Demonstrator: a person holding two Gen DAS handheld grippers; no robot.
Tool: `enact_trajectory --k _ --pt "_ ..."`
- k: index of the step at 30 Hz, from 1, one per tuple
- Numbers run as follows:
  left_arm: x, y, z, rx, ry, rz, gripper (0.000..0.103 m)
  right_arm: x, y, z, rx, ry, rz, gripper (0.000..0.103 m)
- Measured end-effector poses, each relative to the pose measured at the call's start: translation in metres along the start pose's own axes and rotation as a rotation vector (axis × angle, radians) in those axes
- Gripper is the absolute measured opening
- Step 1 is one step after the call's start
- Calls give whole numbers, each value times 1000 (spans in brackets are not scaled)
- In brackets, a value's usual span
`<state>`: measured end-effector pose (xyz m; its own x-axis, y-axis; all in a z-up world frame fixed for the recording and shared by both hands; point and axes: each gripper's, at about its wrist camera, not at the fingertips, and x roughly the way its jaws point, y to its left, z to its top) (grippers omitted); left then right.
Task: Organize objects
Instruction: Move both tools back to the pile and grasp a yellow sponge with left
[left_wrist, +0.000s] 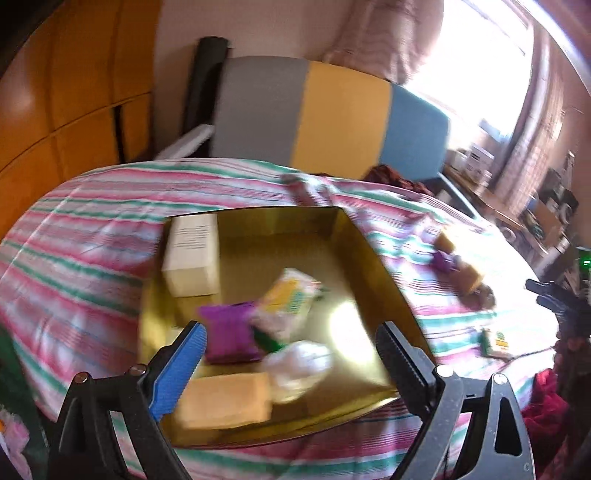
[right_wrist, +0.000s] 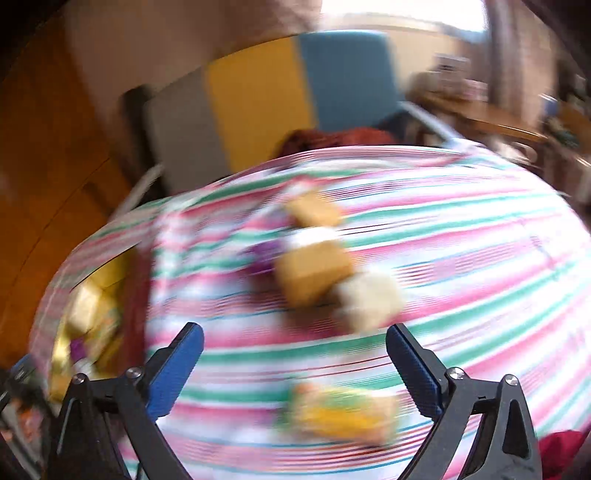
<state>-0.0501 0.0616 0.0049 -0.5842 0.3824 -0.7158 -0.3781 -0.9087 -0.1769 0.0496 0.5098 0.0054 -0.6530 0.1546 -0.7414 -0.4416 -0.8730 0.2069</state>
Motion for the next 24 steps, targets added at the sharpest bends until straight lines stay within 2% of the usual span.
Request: enact_trajectory --k 3,5,7,9,13,18,24 --pt "8 -37 10 83 20 -80 95 8 -53 -3 157 -11 -68 103" --pt "17 -69 19 150 33 -131 95 13 -84 -7 328 15 -44 103" --pt "27 -99 26 205 46 -185 95 12 -101 -6 431 -5 -5 103" --pt "42 -134 33 265 66 -255 95 12 -108 -7 461 -3 -8 103" --pt "72 -196 41 384 110 -333 95 14 -110 -9 491 24 31 103" --pt "113 -261 47 496 157 -349 95 13 -107 -8 484 24 67 103" --pt "162 -296 53 548 217 -347 90 15 -111 -14 520 43 114 103"
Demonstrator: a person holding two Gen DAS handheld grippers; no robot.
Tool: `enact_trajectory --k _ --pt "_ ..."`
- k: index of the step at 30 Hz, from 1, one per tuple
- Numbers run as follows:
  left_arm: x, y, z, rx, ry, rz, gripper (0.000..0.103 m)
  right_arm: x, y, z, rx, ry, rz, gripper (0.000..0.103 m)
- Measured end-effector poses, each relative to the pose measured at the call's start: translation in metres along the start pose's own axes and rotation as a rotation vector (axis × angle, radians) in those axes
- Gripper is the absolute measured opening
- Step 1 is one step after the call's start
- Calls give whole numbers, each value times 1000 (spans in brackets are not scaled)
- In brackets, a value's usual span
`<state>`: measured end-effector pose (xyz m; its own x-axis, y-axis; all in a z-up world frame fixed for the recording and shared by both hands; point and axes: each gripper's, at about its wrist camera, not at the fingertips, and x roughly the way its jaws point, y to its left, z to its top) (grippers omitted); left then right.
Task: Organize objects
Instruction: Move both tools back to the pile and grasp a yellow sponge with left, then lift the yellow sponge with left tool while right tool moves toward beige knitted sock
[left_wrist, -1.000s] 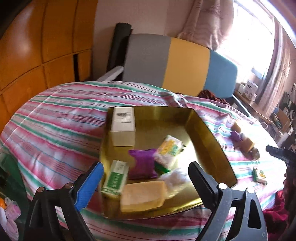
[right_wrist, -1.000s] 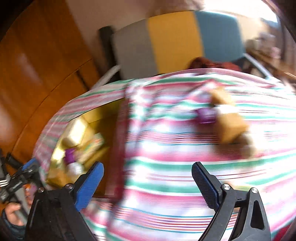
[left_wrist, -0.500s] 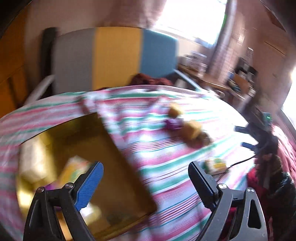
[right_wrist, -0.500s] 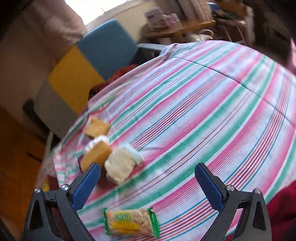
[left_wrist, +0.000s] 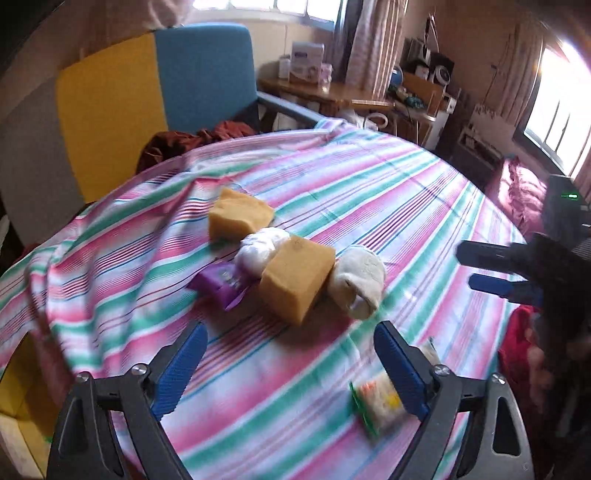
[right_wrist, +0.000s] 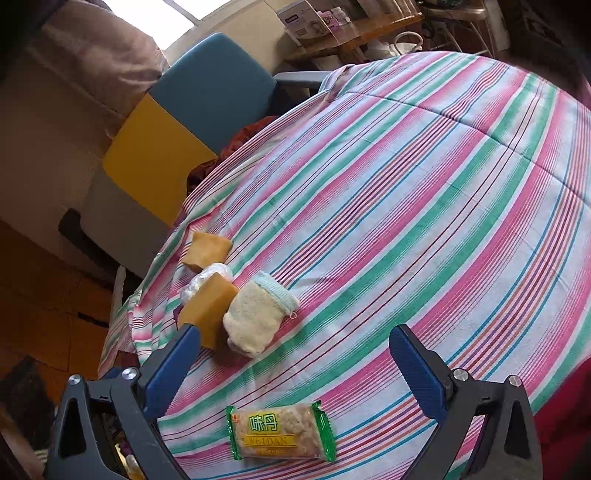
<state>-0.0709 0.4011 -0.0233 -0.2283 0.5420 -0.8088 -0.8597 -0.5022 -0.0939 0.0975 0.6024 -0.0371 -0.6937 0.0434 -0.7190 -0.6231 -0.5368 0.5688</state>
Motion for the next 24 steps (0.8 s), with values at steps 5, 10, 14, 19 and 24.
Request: enact_trajectory --k 5,10,14,19,24 --pt "39 -5 21 45 32 -1 87 2 -1 0 9 17 27 103" --pt "85 2 25 8 137 -30 53 7 -1 0 11 42 39 103" --pt "63 0 4 -28 63 -88 49 7 -3 1 17 40 33 103" --pt "21 1 -37 -118 20 -62 49 7 -1 1 7 29 22 103" --pt "-8 -7 -74 -153 21 -34 51 6 -2 2 1 25 -6 103"
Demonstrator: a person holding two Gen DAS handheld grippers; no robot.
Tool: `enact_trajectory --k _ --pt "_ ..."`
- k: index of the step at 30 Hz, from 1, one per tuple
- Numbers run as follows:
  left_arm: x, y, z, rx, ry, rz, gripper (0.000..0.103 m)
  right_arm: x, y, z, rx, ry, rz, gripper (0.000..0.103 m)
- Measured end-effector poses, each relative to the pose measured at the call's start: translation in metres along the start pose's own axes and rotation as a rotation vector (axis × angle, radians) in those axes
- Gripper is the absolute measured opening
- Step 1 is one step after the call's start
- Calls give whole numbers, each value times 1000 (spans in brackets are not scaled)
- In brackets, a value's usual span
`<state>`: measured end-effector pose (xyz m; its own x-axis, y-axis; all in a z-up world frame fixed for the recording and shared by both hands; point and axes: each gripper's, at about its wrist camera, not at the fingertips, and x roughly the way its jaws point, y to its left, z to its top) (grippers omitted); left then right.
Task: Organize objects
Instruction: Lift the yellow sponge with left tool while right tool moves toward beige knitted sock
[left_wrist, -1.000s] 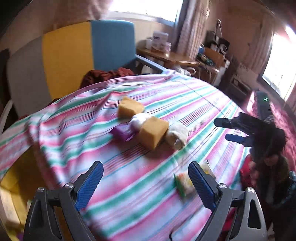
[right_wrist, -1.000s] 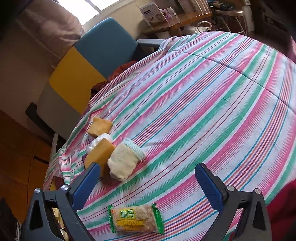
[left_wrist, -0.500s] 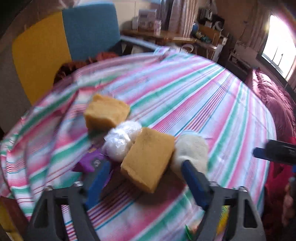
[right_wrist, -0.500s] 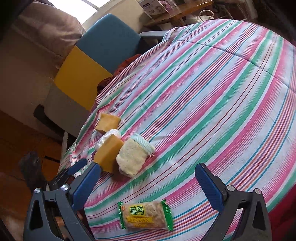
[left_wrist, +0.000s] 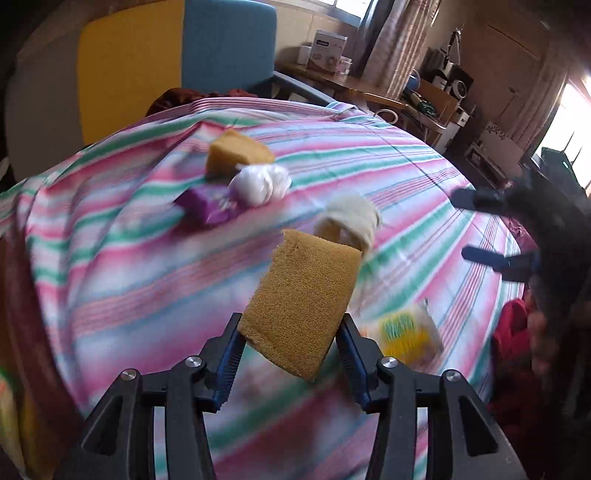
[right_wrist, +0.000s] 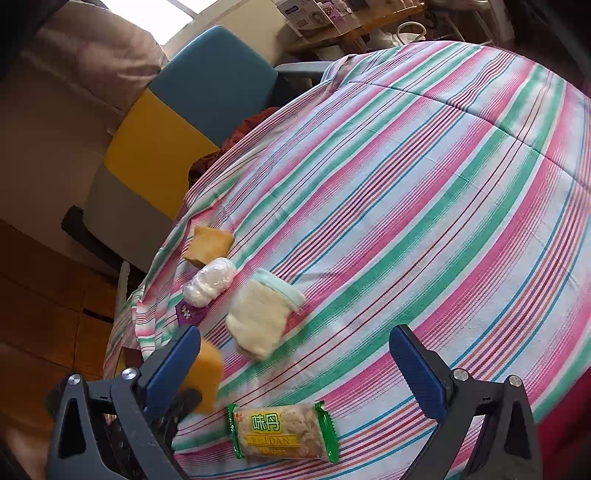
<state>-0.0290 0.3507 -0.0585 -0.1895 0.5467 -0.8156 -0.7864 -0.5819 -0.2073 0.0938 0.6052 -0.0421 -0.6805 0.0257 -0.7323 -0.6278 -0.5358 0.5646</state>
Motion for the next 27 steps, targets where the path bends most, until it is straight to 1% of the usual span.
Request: enact_trajectory --k 4,5,6,7,8,10,15,19,22,23,24,25,27 --pt "-5 1 -18 -9 18 14 56 2 -1 0 0 -4 -29 103" --pt "-5 0 -21 -1 32 4 61 2 -1 0 0 -5 -36 103" --pt "-5 -1 -23 5 37 -2 69 3 -2 0 1 -5 -44 103" --pt "-7 -3 -25 18 35 0 74 4 -2 0 3 -4 -49 103" --pt "-9 -4 -26 32 29 3 81 4 -3 0 4 -4 -56 103" --pt "-16 -6 -24 57 18 -7 82 6 -3 0 5 0 -66 103" --pt "-18 -7 -7 127 3 16 82 8 -4 0 -1 12 -84 103" --pt "-2 -10 6 164 31 -7 82 10 -4 0 -7 22 -92 103" --pt "13 -10 9 164 63 -22 81 12 -5 0 -4 29 -94 103" --pt "18 -9 9 158 79 -25 75 13 -5 0 -3 33 -94 103" --pt "24 -7 9 144 92 -25 56 14 -5 0 -2 35 -94 103" --pt "30 -4 7 125 107 -20 51 14 -5 0 -4 37 -94 103" --pt "34 1 3 87 104 -35 50 15 -4 1 -11 39 -97 103"
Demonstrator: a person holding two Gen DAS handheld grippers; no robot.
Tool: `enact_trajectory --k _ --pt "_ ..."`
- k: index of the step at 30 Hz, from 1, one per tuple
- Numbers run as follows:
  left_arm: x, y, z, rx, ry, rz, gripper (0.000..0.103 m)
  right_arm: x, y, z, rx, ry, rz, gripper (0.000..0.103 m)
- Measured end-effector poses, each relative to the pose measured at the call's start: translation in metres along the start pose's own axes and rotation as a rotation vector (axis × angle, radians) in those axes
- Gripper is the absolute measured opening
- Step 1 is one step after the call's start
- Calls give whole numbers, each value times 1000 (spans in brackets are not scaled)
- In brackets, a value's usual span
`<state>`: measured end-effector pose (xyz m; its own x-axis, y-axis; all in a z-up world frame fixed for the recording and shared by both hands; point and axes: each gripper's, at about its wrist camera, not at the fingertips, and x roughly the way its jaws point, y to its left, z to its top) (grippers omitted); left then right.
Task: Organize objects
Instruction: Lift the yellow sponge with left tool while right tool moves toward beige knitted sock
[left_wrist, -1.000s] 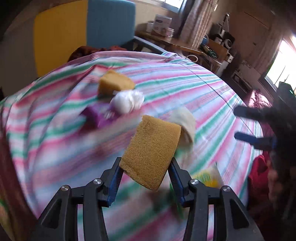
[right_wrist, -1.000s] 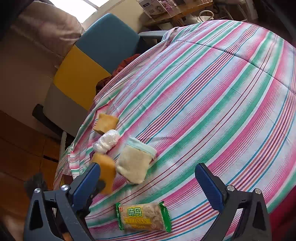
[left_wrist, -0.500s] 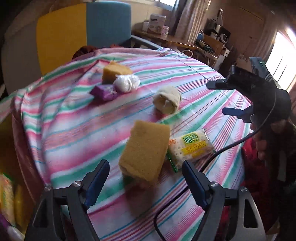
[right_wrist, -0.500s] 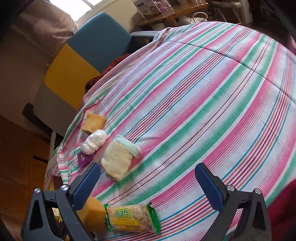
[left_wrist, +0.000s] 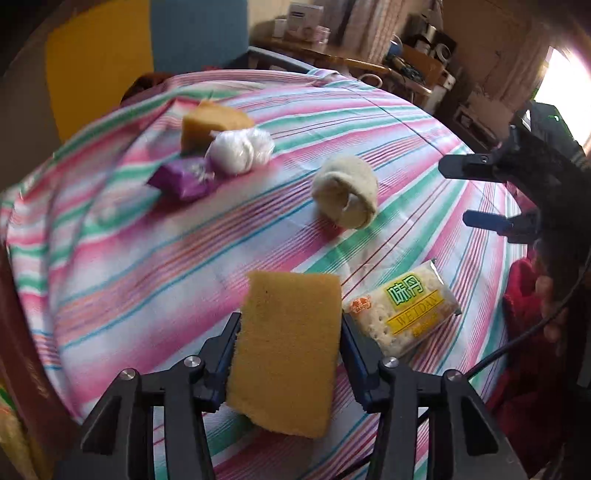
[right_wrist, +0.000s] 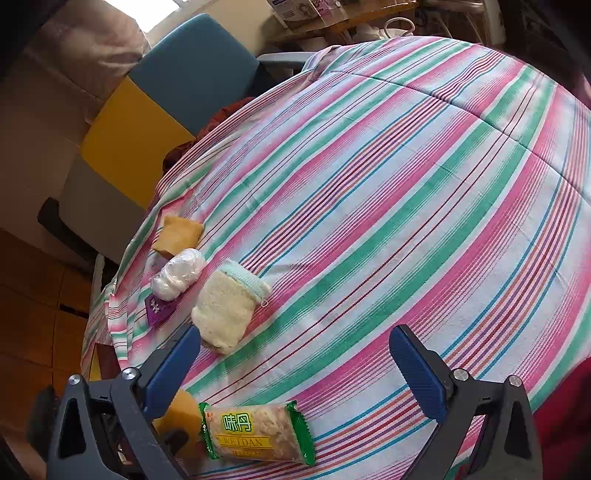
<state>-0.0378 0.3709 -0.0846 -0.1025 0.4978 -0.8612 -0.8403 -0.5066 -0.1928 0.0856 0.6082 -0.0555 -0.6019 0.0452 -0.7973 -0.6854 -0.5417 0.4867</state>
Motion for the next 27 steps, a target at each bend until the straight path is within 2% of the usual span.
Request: enact_trajectory --k 8,11,17,20,25,27 --pt "-17 9 -34 -123 -126 64 49 6 9 -3 -57 19 -16 103" --pt "-19 11 -42 -119 -162 57 49 11 13 -6 -88 38 -34 103" --pt "-14 16 -40 -141 -160 18 49 23 20 -14 -128 89 -41 103" --pt "-14 16 -39 -148 -157 10 49 28 22 -15 -100 117 -16 103" --pt "-14 17 -39 -152 -157 9 49 36 36 -4 -43 102 32 103" --pt "-13 17 -39 -146 -157 12 49 46 46 2 -29 92 26 103"
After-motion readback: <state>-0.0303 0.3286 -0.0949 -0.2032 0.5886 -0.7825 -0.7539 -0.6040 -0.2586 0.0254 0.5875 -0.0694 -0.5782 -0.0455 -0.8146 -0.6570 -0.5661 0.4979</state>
